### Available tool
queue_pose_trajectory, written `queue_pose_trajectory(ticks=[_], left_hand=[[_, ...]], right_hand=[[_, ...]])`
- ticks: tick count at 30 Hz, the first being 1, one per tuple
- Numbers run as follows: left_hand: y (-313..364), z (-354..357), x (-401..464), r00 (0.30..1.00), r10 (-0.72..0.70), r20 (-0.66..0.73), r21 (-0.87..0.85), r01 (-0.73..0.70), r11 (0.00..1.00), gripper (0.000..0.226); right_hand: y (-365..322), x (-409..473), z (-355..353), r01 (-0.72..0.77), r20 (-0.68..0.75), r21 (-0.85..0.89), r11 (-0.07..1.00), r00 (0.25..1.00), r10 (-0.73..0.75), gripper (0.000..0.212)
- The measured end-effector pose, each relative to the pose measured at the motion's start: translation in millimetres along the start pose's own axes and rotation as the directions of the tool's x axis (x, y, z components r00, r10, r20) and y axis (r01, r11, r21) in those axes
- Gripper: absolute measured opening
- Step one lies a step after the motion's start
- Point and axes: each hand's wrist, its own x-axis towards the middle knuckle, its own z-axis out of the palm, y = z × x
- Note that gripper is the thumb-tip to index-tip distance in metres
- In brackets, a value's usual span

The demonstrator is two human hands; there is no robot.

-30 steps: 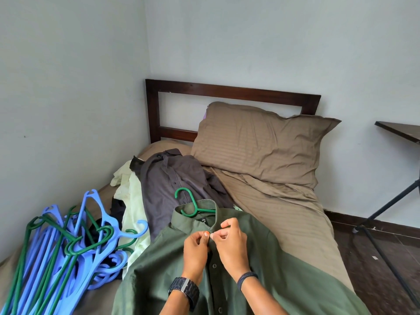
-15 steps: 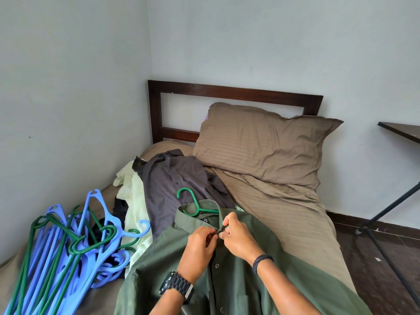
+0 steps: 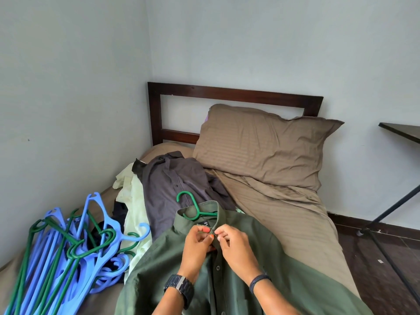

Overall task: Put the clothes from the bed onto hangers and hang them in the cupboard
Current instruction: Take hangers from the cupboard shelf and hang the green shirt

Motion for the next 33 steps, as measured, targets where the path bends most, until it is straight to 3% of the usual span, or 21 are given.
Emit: queue_pose_trajectory(ticks=[2,3,5,6,8,11,14,17,21,26,33], left_hand=[[-5.2,-0.8,2.3,0.981,0.156,-0.112,0.244,-0.125,0.962,0.028],[-6.7,-3.1,4.4,0.946,0.3,-0.121,0.42,-0.225,0.879,0.031],[-6.2,-9.3,11.8,0.845,0.527,-0.091,0.664,-0.344,0.664,0.03],[-3.3,-14.5,17.2,0.808,0.578,-0.111,0.728,-0.33,0.601,0.027],[5.2,-28.3,29.5,0.793,0.58,-0.188,0.8,-0.218,0.559,0.024],[17.2,-47.8,47.0,0.944,0.294,-0.151,0.882,-0.006,0.471,0.028],[32.0,-55.6,55.3,0.998,0.054,-0.036,0.875,0.006,0.484,0.012],[42.8,-55.9,56.2,1.0,-0.022,-0.021,0.862,0.029,0.506,0.023],[39.9,-57.1,49.8,0.998,0.037,-0.057,0.883,0.033,0.469,0.024],[42.6,-48.7,34.4,0.987,0.158,-0.018,0.895,-0.055,0.443,0.021],[84.9,-28.5,7.3,0.914,0.406,0.003,0.775,-0.259,0.577,0.013]], right_hand=[[3.5,3.6,-0.8,0.001,0.13,-0.113,0.994,0.991,0.014,0.03],[4.9,7.0,-2.5,-0.01,0.161,-0.165,0.986,0.986,0.037,0.033],[5.2,17.3,-8.5,-0.026,0.099,-0.216,0.976,0.994,0.049,0.033],[3.6,23.7,-12.1,-0.015,0.038,-0.224,0.974,0.999,0.025,0.031],[0.0,36.5,-17.5,0.033,-0.053,-0.234,0.972,0.997,-0.047,0.024],[-3.0,54.5,-20.2,0.069,-0.019,-0.279,0.958,0.997,-0.078,0.017],[2.8,68.4,-15.3,0.028,0.178,-0.391,0.92,0.983,0.046,0.04],[4.1,73.5,-7.8,-0.126,0.331,-0.34,0.932,0.912,0.244,0.071],[1.7,69.6,-3.5,-0.124,0.292,-0.444,0.888,0.916,0.274,0.077],[-2.6,58.1,-17.6,-0.109,0.327,-0.492,0.864,0.896,0.299,0.063],[-18.3,47.9,-56.7,-0.152,0.18,-0.406,0.901,0.953,0.242,0.06]])
